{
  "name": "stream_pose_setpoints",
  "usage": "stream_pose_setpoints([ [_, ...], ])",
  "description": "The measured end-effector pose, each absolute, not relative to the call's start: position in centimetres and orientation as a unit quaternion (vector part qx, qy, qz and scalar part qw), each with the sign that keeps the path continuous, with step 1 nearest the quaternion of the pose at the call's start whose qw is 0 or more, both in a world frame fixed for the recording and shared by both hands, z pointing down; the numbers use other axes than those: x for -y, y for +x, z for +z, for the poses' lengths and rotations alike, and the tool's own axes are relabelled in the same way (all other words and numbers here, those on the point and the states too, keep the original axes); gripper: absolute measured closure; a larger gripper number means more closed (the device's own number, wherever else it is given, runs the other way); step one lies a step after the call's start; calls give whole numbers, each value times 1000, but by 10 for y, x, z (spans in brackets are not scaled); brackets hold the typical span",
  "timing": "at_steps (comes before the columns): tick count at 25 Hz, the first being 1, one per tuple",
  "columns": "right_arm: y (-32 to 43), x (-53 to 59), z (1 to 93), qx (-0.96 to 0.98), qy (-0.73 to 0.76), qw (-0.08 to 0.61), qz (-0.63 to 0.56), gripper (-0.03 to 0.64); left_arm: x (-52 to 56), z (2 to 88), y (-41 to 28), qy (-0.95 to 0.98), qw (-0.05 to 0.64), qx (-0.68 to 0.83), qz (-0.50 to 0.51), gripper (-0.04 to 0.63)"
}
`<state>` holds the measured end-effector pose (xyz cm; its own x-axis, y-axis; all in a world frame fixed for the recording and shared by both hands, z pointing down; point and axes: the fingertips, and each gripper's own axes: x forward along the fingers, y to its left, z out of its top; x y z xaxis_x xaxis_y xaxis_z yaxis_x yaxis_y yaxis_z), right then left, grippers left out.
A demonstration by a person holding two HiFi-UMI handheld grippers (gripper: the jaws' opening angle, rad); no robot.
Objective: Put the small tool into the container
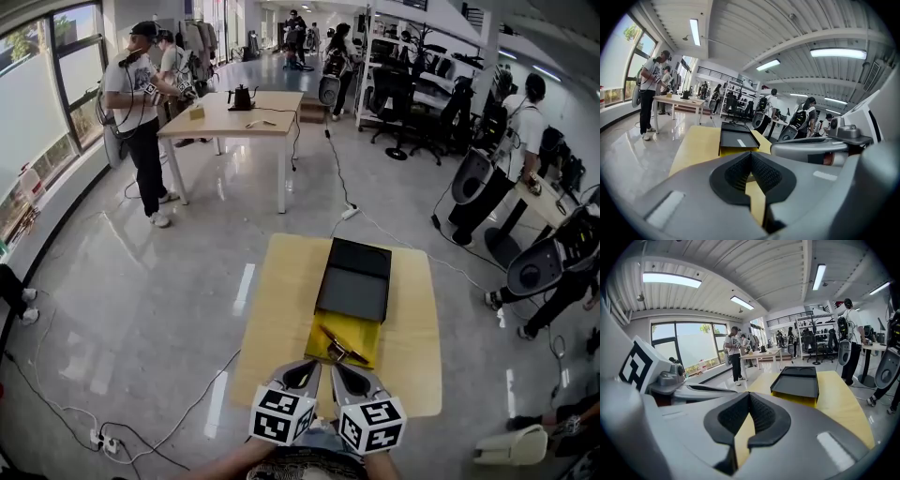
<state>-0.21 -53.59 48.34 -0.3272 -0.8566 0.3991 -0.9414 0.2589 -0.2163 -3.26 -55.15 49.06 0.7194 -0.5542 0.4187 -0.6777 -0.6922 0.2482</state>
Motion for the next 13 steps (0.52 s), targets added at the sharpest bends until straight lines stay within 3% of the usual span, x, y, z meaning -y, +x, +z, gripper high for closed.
stream_pose_setpoints([
  [8, -7, 505, 492, 788, 571, 98, 208, 612, 521, 500, -37, 907, 196, 341, 152, 592],
  [13, -23, 541, 487, 787, 571, 100, 210, 612, 557, 494, -53, 907, 198, 339, 152, 592],
])
